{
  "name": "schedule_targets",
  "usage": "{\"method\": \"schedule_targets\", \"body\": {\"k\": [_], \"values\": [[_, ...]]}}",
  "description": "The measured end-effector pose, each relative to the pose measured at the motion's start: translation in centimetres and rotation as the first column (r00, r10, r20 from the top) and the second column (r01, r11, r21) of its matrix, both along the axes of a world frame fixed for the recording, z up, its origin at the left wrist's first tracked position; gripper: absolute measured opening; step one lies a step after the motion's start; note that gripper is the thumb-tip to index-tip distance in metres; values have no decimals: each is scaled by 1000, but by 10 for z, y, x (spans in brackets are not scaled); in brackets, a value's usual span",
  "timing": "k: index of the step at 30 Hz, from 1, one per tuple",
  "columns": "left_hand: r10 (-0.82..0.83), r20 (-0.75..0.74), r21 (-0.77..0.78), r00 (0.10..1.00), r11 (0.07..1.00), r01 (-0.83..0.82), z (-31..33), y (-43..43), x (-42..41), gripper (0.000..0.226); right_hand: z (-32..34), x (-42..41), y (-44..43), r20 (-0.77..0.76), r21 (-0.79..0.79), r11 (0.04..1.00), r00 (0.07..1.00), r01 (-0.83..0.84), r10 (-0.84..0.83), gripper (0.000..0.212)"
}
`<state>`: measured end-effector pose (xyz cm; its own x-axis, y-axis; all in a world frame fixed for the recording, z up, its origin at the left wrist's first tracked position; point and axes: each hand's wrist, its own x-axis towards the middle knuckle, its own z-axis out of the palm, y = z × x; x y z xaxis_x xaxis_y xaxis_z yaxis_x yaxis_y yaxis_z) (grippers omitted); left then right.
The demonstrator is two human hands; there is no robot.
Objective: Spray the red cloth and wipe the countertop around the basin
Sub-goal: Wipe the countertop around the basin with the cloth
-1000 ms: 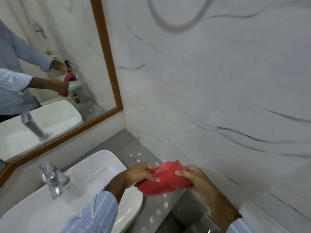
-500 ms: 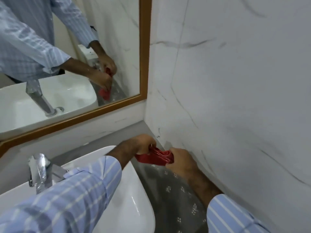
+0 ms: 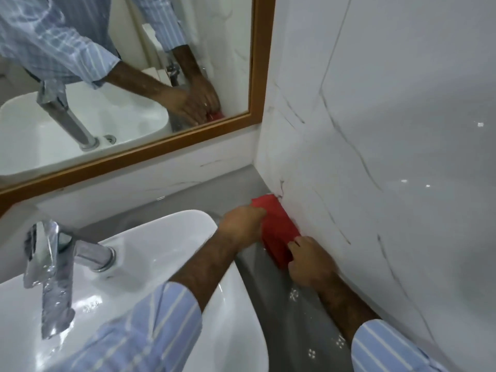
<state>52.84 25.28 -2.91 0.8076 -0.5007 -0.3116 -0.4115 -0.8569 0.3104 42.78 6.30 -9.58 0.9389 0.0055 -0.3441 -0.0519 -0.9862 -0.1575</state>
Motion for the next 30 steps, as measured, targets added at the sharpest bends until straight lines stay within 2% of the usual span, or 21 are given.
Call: {"method": "schedule_targets", "body": {"k": [2,3,5,7,9,12,14,17,19,21,24,26,27,28,30], "values": [[215,244,-98,946,976,-197,0,20,-7,45,-13,11,-1,145,44,999,989,0,-6,55],[305,332,-85,893,952,-293,-5,32,-13,55,-19,21,0,218,58,998,976,-28,14,52],[449,347,-20,824,882,-472,-16,48,-26,77,-31,47,4,276,46,993,957,-112,95,54],[516,322,-23,794,842,-539,-27,51,-35,82,-46,72,11,257,-20,984,950,-175,174,64],[559,327,-42,762,814,-579,-30,45,-36,81,-60,84,20,225,-40,985,959,-168,172,73],[584,325,-26,744,792,-611,-37,44,-32,78,-79,90,36,249,-58,988,956,-146,156,71],[583,322,-5,746,789,-615,-39,45,-32,78,-81,86,46,262,-54,971,935,-232,238,70],[587,317,-31,745,792,-610,-38,44,-32,78,-82,53,47,295,-77,894,847,-441,443,67],[593,306,-43,745,790,-612,-37,45,-33,78,-81,27,35,279,-65,858,817,-509,505,68],[591,305,-40,747,791,-610,-37,45,-33,78,-83,12,20,260,-66,883,847,-464,464,68],[595,308,-26,743,786,-618,-37,45,-33,76,-86,22,21,276,-49,977,938,-205,211,67],[595,304,-18,744,785,-619,-39,45,-32,76,-88,44,41,289,-20,999,957,-35,39,67],[593,305,-15,745,786,-619,-39,45,-31,76,-88,55,52,293,-3,1000,956,-2,3,67],[592,304,-16,746,786,-618,-39,45,-32,76,-88,63,59,295,3,1000,955,-28,26,68],[590,295,-22,751,790,-612,-38,45,-32,75,-89,69,61,291,-5,973,931,-230,222,67]]}}
